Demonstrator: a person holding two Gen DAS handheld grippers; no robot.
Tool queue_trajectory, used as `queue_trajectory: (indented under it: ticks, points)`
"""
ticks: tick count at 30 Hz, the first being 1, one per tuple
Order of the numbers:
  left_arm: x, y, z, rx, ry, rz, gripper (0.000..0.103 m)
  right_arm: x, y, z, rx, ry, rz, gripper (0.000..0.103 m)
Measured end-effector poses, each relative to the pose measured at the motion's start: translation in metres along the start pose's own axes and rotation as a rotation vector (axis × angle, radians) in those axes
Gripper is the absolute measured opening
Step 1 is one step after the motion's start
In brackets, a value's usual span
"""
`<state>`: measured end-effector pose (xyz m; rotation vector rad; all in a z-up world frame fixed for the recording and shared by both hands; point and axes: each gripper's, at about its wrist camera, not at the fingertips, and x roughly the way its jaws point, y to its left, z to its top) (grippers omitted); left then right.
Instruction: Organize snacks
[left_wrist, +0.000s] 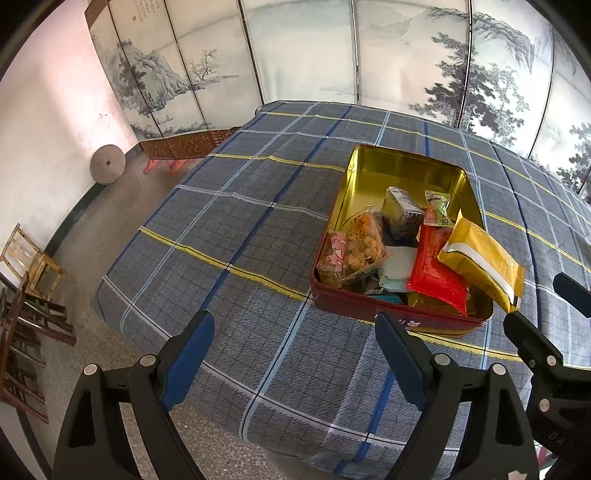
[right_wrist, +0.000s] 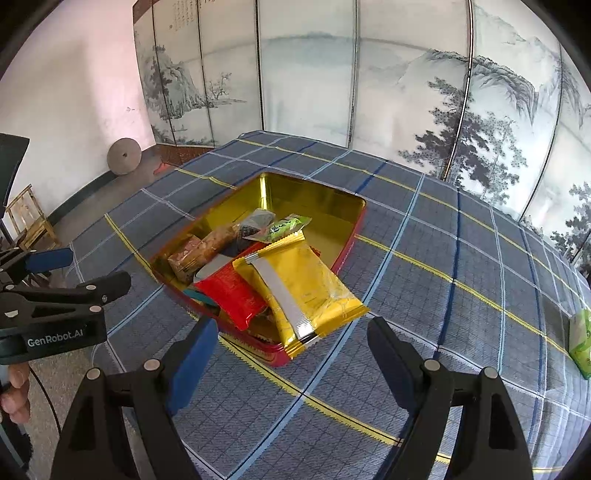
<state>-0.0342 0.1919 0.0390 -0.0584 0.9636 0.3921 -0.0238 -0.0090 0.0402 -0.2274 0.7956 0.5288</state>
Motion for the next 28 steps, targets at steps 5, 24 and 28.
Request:
queue_trajectory:
  ticks: [5, 24, 28]
  points:
    - [0.0005, 0.0005, -0.0001, 0.000, 0.000, -0.003, 0.087, 0.0007, 0.0019, -0.0005, -0.003, 0.006, 0.001, 0.085]
    - [0.0039, -0.0015, -0.0025, 0.004, 0.003, -0.018, 0.087, 0.0037, 0.0048, -0.0011, -0.013, 0.016, -0.002, 0.085]
    - [0.0043, -0.0016, -0.0018, 0.005, 0.005, -0.022, 0.087, 0.0033, 0.0046, -0.0012, -0.014, 0.015, -0.002, 0.085]
